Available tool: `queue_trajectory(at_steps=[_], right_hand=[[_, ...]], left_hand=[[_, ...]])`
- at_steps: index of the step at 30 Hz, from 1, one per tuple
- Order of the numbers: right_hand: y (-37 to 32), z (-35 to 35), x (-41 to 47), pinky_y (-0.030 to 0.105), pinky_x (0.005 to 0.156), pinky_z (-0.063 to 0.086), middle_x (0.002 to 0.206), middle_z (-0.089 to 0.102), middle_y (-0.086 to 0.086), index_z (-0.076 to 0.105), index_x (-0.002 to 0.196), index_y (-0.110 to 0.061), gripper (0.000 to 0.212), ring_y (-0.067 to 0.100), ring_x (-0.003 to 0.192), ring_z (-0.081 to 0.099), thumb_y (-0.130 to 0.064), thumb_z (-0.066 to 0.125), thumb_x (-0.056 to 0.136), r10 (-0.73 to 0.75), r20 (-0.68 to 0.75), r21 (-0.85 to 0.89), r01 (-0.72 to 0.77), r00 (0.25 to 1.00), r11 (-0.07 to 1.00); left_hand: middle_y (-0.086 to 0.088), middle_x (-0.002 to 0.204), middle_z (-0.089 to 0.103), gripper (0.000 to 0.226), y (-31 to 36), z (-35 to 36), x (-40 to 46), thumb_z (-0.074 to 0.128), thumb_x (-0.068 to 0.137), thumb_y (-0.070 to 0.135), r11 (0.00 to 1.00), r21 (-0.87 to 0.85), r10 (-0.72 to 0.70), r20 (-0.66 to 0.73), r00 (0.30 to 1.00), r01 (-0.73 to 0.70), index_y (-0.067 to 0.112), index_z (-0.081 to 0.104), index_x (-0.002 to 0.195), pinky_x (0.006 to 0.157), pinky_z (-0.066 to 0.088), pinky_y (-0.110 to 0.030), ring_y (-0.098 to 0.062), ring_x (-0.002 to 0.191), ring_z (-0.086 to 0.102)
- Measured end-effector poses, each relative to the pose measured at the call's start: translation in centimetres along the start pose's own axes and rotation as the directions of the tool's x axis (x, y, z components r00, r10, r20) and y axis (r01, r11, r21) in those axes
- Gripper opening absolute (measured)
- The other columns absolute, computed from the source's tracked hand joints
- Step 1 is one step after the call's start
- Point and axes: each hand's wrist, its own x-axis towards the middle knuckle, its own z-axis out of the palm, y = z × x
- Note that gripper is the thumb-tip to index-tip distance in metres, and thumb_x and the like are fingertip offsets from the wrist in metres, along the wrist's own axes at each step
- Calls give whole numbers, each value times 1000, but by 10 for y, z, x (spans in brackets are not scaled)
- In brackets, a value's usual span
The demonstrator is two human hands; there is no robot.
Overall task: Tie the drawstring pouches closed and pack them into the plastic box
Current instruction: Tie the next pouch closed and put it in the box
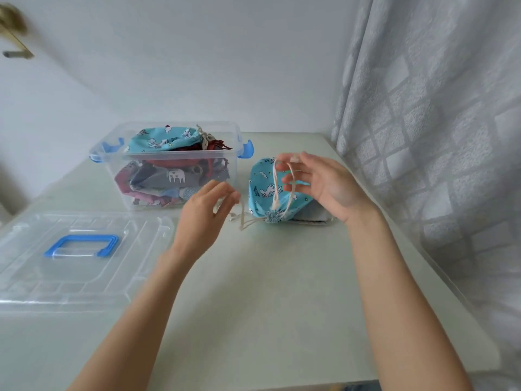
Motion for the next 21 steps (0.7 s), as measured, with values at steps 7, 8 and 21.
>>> queue_trajectory(at_steps=[7,8,21], right_hand=[[47,15,20,17,44,41,97,67,-1,65,111,-12,26,2,44,44,-6,46,94,45,-215,-561,-161,976,812],[47,17,17,17,44,40,96,67,-1,65,109,-14,23,2,43,42,-7,49,94,53,-192,-516,-146,980,844],[48,14,14,14,36,23,75,68,-2,65,85,-6,12,7,40,31,-13,58,91,-12,-255,-133,-23,967,991]], left_hand=[[14,52,53,24,7,-27,14,54,92,37,994,-13,-109,47,993,110,19,66,81,50,34,-12,-2,51,49],[14,52,52,22,10,-27,22,54,92,35,993,-18,-114,80,990,116,21,67,80,49,32,-13,-2,50,47],[4,100,60,26,30,26,107,61,87,35,986,123,121,-45,992,-114,24,63,110,78,38,-25,-9,88,51]])
